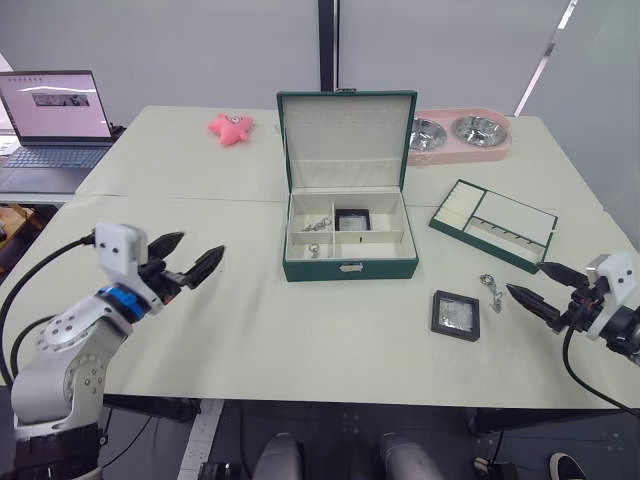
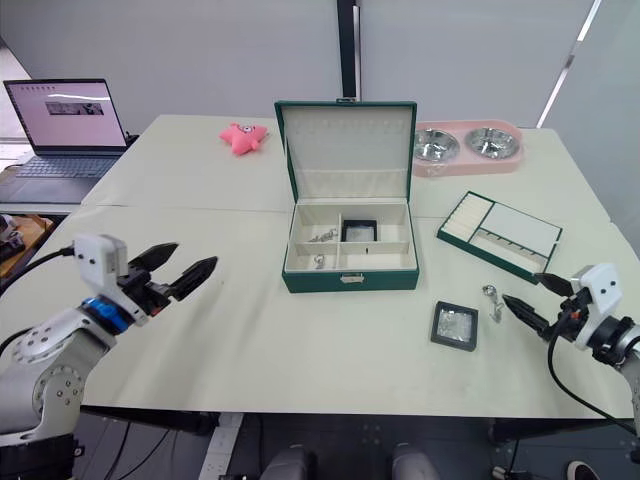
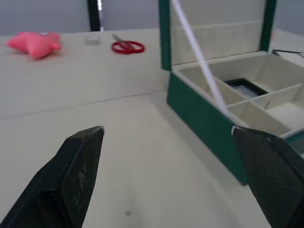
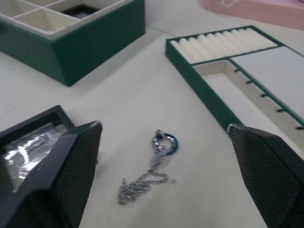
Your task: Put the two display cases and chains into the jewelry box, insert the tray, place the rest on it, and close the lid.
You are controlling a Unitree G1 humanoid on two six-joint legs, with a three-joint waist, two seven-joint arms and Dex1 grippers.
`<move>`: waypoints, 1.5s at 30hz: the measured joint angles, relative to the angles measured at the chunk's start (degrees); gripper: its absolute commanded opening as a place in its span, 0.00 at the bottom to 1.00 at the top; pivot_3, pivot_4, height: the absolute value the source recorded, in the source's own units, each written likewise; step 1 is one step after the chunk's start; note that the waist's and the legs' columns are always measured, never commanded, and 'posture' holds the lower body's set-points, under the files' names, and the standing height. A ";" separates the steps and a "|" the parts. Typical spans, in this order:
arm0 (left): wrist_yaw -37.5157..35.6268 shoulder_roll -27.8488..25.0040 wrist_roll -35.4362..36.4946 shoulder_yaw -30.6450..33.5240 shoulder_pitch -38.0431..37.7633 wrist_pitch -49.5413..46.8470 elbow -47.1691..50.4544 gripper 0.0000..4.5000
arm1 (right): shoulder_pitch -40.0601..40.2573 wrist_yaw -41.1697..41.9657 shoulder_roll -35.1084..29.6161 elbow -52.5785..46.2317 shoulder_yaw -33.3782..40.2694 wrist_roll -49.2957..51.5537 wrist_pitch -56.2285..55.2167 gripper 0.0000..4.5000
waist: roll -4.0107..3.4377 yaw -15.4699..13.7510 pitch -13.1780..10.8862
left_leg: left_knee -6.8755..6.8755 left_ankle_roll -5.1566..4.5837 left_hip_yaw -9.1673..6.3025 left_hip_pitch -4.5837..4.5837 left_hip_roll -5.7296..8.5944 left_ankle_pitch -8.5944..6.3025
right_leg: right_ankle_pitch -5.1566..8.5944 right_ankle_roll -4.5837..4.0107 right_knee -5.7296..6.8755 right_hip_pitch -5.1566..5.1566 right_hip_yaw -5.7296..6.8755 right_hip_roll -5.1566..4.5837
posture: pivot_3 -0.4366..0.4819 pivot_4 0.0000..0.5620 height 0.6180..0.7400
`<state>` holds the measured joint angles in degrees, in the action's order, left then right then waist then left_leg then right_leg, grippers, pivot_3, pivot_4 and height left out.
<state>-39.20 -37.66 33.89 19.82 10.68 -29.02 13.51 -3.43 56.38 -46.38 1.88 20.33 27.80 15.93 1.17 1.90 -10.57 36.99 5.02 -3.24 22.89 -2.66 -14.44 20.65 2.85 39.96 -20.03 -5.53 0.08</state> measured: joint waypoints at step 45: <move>-32.73 1.73 -9.22 -28.61 8.26 18.04 -0.76 1.00 | -1.85 3.51 -6.95 -17.00 -22.23 -11.35 9.30 0.29 | 0.01 -0.02 -0.01 | 0.06 -0.02 -0.05 0.03 0.00 -0.01 | 0.00 0.00 -0.01 0.00 0.01 0.06 | 0.48 0.27 1.00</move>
<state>-71.93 -35.93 24.67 -8.78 18.94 -10.98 12.75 -5.28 59.89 -53.33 -15.12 -1.90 16.45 25.23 1.18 1.88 -10.58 37.06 5.00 -3.29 22.92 -2.66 -14.45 20.65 2.85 39.95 -20.03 -5.52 0.14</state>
